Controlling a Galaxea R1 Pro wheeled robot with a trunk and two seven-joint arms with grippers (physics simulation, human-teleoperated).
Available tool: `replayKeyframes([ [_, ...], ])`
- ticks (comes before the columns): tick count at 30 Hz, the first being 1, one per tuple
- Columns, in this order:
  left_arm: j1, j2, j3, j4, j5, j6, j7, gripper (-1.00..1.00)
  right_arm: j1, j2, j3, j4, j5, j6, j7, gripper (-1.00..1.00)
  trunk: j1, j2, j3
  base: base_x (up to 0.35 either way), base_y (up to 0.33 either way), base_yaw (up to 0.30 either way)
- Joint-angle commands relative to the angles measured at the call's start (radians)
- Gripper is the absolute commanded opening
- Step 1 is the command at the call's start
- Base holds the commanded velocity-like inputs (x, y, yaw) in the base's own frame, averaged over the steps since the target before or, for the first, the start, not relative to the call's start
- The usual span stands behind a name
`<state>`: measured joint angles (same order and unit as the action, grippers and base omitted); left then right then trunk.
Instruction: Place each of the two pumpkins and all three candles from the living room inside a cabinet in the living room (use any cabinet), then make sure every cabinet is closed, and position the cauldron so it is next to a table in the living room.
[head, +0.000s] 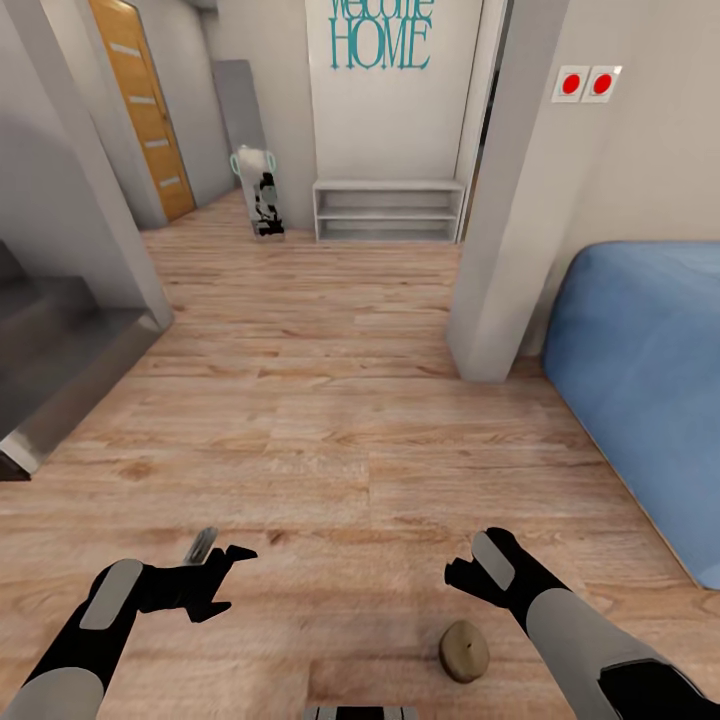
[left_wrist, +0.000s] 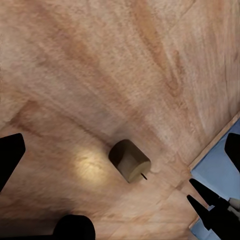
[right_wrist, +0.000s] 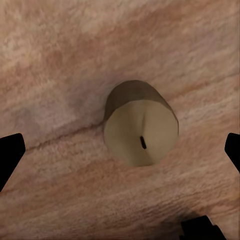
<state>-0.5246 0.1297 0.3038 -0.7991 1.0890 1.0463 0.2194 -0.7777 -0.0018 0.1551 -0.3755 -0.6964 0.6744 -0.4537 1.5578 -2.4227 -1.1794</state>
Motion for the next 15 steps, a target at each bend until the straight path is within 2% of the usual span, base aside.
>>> replayKeyframes([
  [1, 0.000, 0.000, 0.000, 0.000, 0.001, 0.000, 0.000, 1.00, 0.000, 0.000, 0.002, 0.000, 0.000, 0.000, 0.000, 1.00, 0.004, -0.007, -0.003, 0.000, 0.000, 0.000],
  [11, 0.000, 0.000, 0.000, 0.001, 0.002, 0.000, 0.000, 1.00, 0.000, -0.009, 0.004, -0.009, -0.003, 0.002, 0.008, 1.00, 0.042, -0.077, -0.035, 0.000, 0.000, 0.000],
  [15, 0.000, 0.001, 0.002, 0.001, 0.002, 0.000, 0.000, 1.00, 0.000, -0.010, 0.004, -0.009, -0.003, 0.002, 0.009, 1.00, 0.044, -0.078, -0.050, 0.000, 0.000, 0.000],
])
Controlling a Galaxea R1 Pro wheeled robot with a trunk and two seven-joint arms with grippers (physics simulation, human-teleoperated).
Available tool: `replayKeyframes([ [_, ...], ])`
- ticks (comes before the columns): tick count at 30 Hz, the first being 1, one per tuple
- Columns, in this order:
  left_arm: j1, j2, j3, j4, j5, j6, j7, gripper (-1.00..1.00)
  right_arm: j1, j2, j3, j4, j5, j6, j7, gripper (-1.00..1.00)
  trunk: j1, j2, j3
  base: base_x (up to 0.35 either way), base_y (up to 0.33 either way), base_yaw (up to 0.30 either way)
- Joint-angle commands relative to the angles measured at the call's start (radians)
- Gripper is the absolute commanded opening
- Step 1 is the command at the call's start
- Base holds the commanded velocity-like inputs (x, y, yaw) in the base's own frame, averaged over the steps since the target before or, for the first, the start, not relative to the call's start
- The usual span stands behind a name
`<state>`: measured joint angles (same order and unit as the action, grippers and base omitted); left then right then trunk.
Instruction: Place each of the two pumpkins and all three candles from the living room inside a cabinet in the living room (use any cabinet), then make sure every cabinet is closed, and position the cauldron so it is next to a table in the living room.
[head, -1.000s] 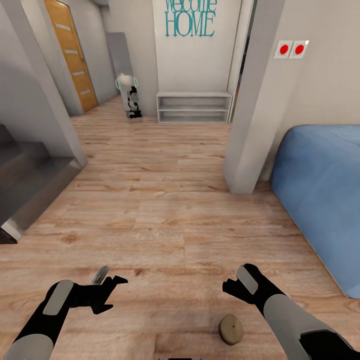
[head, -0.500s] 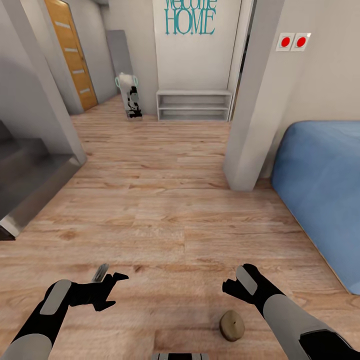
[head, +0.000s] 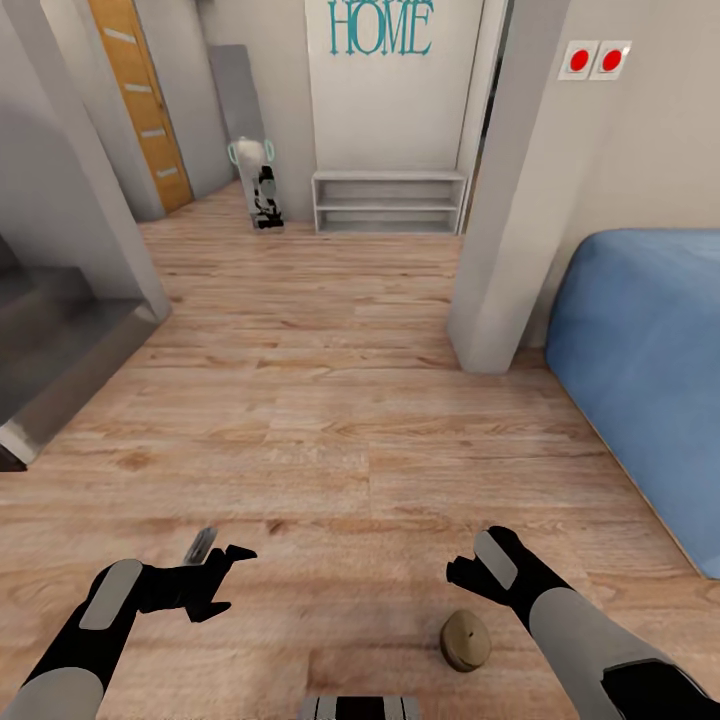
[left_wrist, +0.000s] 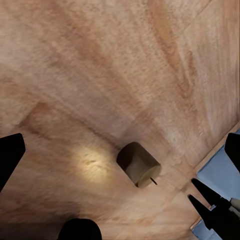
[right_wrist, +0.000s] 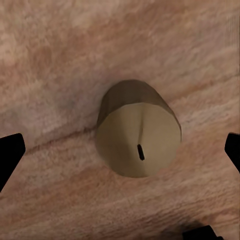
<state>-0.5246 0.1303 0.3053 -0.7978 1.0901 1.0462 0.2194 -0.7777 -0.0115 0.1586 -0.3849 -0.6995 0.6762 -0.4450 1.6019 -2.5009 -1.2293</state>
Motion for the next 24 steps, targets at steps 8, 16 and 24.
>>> replayKeyframes([
  [8, 0.000, 0.000, 0.001, -0.001, 0.001, 0.000, 0.000, 1.00, 0.000, 0.000, -0.001, 0.000, 0.000, -0.002, 0.000, 1.00, 0.004, -0.002, -0.031, 0.000, 0.000, 0.000],
  [16, 0.002, 0.051, -0.003, 0.000, 0.053, 0.001, -0.075, 1.00, 0.000, 0.005, 0.002, 0.000, 0.001, -0.003, 0.000, 1.00, 0.007, -0.004, -0.062, 0.000, 0.000, 0.000],
  [24, 0.013, 0.119, -0.009, 0.000, 0.093, 0.001, -0.293, 1.00, 0.000, 0.009, 0.004, 0.000, 0.002, -0.007, 0.000, 1.00, 0.011, -0.006, -0.093, 0.000, 0.000, 0.000],
])
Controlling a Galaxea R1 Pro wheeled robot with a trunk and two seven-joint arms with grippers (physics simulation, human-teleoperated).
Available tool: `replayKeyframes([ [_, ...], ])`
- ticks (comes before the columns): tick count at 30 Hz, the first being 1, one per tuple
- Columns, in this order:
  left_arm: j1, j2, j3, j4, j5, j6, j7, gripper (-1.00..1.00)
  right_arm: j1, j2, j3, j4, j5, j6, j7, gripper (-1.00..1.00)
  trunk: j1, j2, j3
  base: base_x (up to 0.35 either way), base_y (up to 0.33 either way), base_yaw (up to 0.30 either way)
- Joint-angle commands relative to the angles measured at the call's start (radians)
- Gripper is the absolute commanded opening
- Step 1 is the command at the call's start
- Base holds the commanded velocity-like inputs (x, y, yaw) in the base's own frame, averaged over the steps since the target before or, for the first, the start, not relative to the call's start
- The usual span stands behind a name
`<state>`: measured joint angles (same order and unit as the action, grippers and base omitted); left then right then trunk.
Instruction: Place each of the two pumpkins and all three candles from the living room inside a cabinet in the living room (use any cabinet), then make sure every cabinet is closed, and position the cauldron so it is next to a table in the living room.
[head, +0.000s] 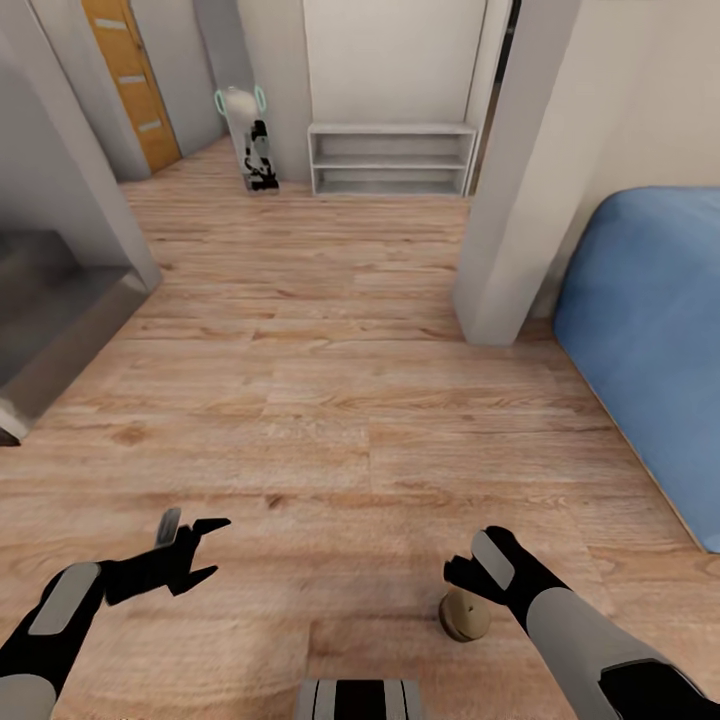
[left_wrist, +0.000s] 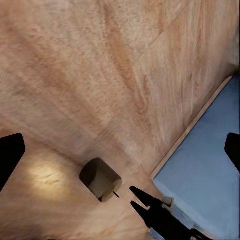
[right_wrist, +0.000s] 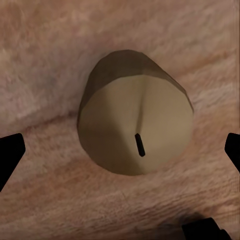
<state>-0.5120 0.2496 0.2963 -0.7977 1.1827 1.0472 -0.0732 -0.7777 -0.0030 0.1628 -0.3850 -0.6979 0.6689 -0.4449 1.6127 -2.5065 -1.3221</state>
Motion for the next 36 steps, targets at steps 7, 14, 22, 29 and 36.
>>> replayKeyframes([
  [7, 0.001, 0.006, -0.002, 0.000, 0.002, 0.000, -0.021, 1.00, 0.000, 0.000, 0.001, 0.000, 0.001, -0.004, 0.001, 1.00, 0.003, -0.002, -0.027, 0.000, 0.000, 0.000],
  [14, 0.001, 0.007, -0.003, 0.001, 0.002, 0.000, -0.022, 1.00, 0.001, -0.003, 0.001, 0.002, 0.001, -0.043, 0.002, 1.00, 0.006, -0.003, -0.054, 0.000, 0.000, 0.000],
  [22, 0.000, 0.007, -0.003, 0.002, 0.002, 0.000, -0.022, 1.00, 0.001, -0.006, 0.010, 0.006, 0.002, -0.083, 0.002, 1.00, 0.010, -0.005, -0.085, 0.000, 0.000, 0.000],
  [29, 0.000, 0.007, -0.015, 0.002, 0.002, 0.000, -0.022, 1.00, 0.001, -0.006, 0.043, 0.008, 0.002, -0.097, 0.002, 1.00, 0.013, -0.007, -0.112, 0.000, 0.000, 0.000],
  [36, 0.001, 0.007, -0.021, 0.002, 0.002, 0.000, -0.022, 1.00, 0.001, -0.005, 0.046, 0.009, 0.002, -0.108, 0.027, 1.00, 0.013, -0.007, -0.116, 0.000, 0.000, 0.000],
])
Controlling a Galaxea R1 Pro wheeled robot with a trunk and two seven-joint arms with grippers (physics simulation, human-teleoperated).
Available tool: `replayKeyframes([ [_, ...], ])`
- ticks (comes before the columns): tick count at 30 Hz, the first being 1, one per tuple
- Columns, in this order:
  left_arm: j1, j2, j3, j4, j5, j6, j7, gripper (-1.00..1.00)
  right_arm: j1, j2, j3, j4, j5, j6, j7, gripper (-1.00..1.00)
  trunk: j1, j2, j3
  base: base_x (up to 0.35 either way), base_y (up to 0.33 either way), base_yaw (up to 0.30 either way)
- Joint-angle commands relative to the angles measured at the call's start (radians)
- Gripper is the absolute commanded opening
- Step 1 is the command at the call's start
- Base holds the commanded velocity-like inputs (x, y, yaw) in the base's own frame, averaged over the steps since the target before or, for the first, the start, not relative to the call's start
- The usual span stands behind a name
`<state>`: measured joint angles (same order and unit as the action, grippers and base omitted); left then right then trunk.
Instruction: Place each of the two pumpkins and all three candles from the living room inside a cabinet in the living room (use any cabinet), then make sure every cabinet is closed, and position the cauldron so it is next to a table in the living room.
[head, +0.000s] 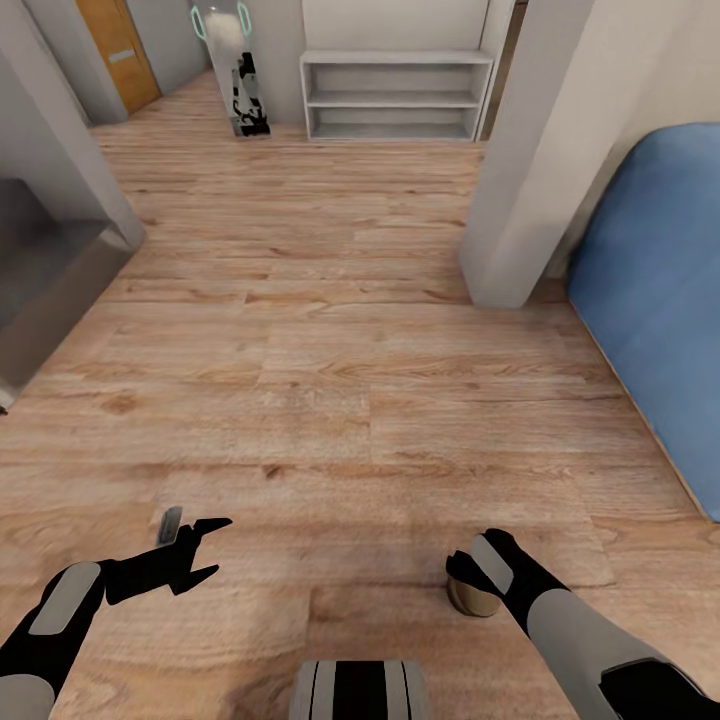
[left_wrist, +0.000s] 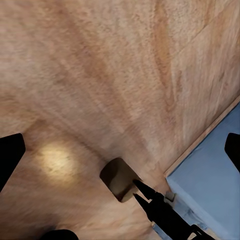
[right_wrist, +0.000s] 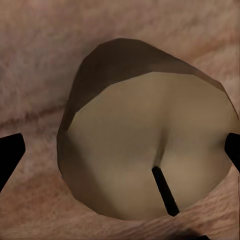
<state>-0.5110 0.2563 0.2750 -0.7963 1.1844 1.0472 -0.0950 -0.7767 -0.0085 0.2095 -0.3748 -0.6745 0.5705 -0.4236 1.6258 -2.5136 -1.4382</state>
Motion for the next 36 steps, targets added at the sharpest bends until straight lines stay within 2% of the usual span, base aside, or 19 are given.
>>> replayKeyframes([
  [1, 0.000, 0.000, 0.000, 0.000, 0.000, 0.000, 0.000, 1.00, 0.000, 0.000, -0.001, -0.001, -0.022, -0.010, 0.009, 1.00, 0.000, 0.000, 0.000, 0.000, 0.000, 0.000],
  [20, -0.001, 0.000, 0.000, 0.002, 0.000, -0.001, 0.000, 1.00, 0.000, -0.001, -0.001, -0.001, -0.022, -0.013, 0.026, 1.00, 0.000, 0.000, 0.000, 0.011, 0.000, 0.000],
  [22, -0.001, 0.000, 0.000, 0.002, 0.000, -0.001, 0.000, 1.00, 0.000, -0.001, -0.001, -0.001, -0.022, -0.013, 0.026, 1.00, 0.001, 0.000, -0.008, 0.000, 0.000, 0.000],
  [31, -0.001, 0.000, 0.000, 0.002, 0.000, -0.001, 0.000, 1.00, 0.000, 0.000, -0.001, 0.000, -0.022, -0.013, 0.026, 1.00, 0.001, 0.000, -0.008, 0.000, 0.000, 0.000],
  [32, -0.001, 0.000, 0.000, 0.002, 0.000, -0.001, 0.000, 1.00, 0.000, 0.001, -0.001, 0.000, -0.022, -0.013, 0.026, -1.00, 0.001, 0.000, -0.008, 0.000, 0.000, 0.000],
  [36, -0.001, 0.000, 0.000, 0.002, 0.000, -0.001, 0.000, 1.00, 0.000, 0.006, -0.001, 0.000, -0.022, -0.012, 0.026, -1.00, 0.001, 0.000, -0.008, 0.000, 0.000, 0.000],
])
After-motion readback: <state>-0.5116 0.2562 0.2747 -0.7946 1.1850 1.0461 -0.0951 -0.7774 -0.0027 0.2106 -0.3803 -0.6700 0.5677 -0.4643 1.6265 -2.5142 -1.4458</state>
